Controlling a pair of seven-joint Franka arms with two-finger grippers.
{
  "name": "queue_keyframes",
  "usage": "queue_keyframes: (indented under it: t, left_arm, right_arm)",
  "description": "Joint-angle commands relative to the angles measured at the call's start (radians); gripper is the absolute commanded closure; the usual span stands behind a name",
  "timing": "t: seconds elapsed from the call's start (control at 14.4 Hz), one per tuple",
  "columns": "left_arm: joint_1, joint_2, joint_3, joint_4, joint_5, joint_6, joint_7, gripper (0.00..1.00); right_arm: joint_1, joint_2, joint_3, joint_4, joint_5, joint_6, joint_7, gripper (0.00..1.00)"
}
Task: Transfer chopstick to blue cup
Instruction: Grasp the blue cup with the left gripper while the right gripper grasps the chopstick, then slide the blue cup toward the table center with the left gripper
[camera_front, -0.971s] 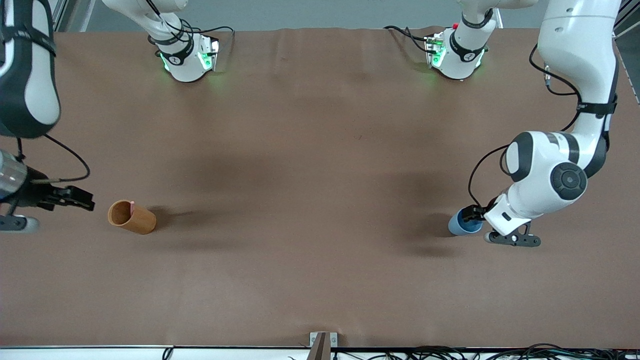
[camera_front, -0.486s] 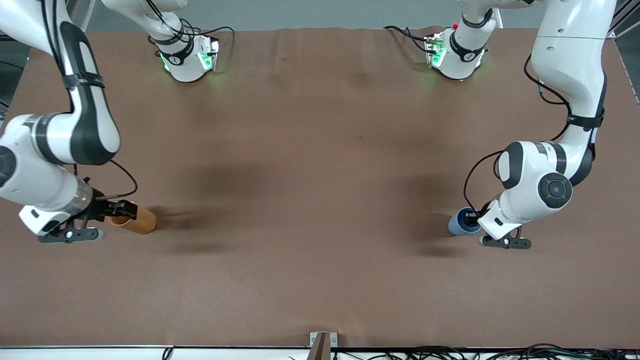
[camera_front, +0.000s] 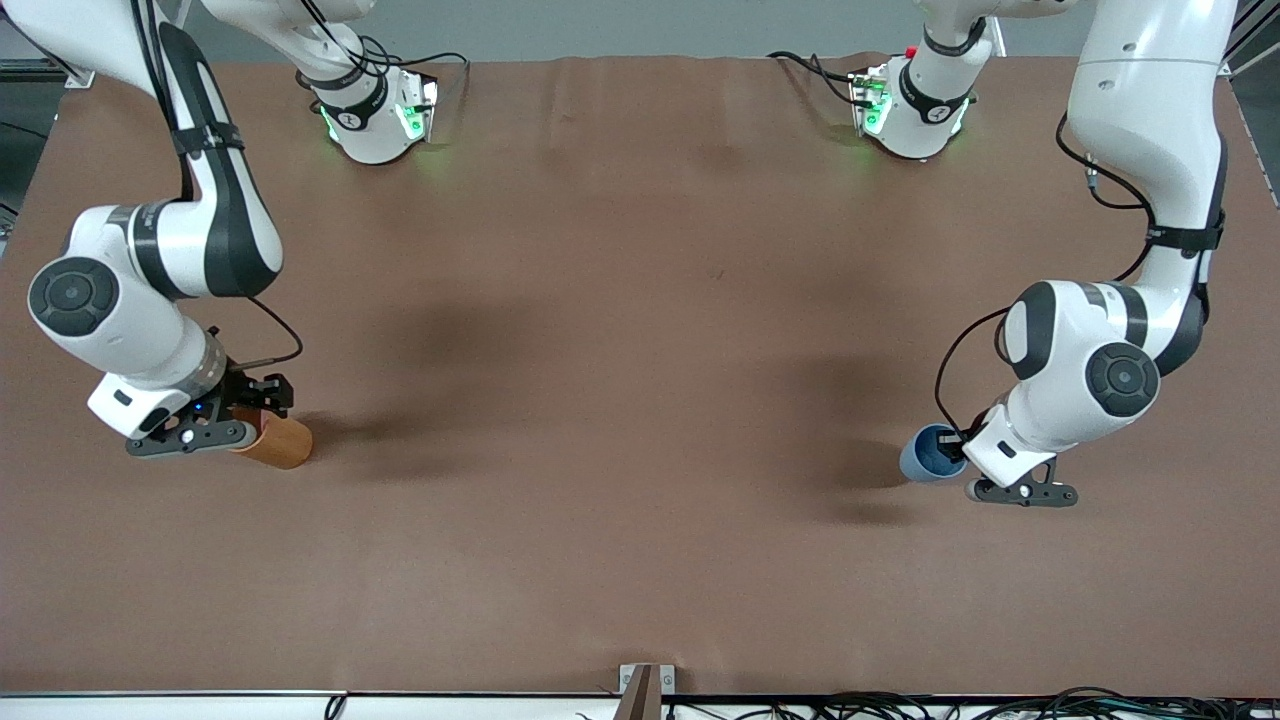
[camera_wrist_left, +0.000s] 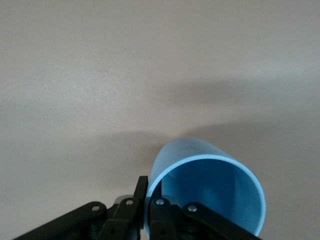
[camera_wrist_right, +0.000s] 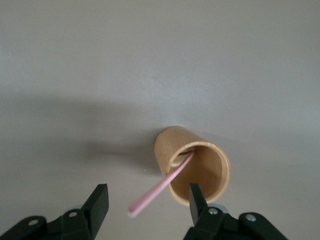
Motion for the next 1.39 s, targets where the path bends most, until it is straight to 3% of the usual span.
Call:
queue_keyframes:
  t: [0.0, 0.14, 0.42, 0.83, 1.32]
  left_arm:
    - [-0.029, -0.029, -0.072, 0.086, 0.028, -0.161, -0.198, 1.0]
    - [-0.04, -0.028, -0.164, 0.111, 0.04, -0.19, -0.362, 1.0]
    - [-0.135, 0.013, -0.259, 0.131, 0.043, -0.184, -0.686, 1.0]
    - [-0.307, 0.171, -0.287, 0.254, 0.114, -0.117, -1.005, 1.0]
    - [-0.365, 0.245, -0.287, 0.251, 0.221, -0.009, -1.116, 1.0]
  right_arm:
    - [0.011, -0.072, -0.003, -0.083, -0.047, 0.02, -0.003, 0.47]
    - [0.011, -0.069, -0.003, -0.084, -0.049, 0.025, -0.001, 0.57]
    - [0.009, -0.062, -0.003, -0.084, -0.049, 0.045, 0.0, 0.6]
    - [0.002, -0.054, -0.003, -0.068, -0.05, 0.079, 0.0, 0.68]
    - [-0.001, -0.031, -0.003, -0.061, -0.049, 0.099, 0.006, 0.73]
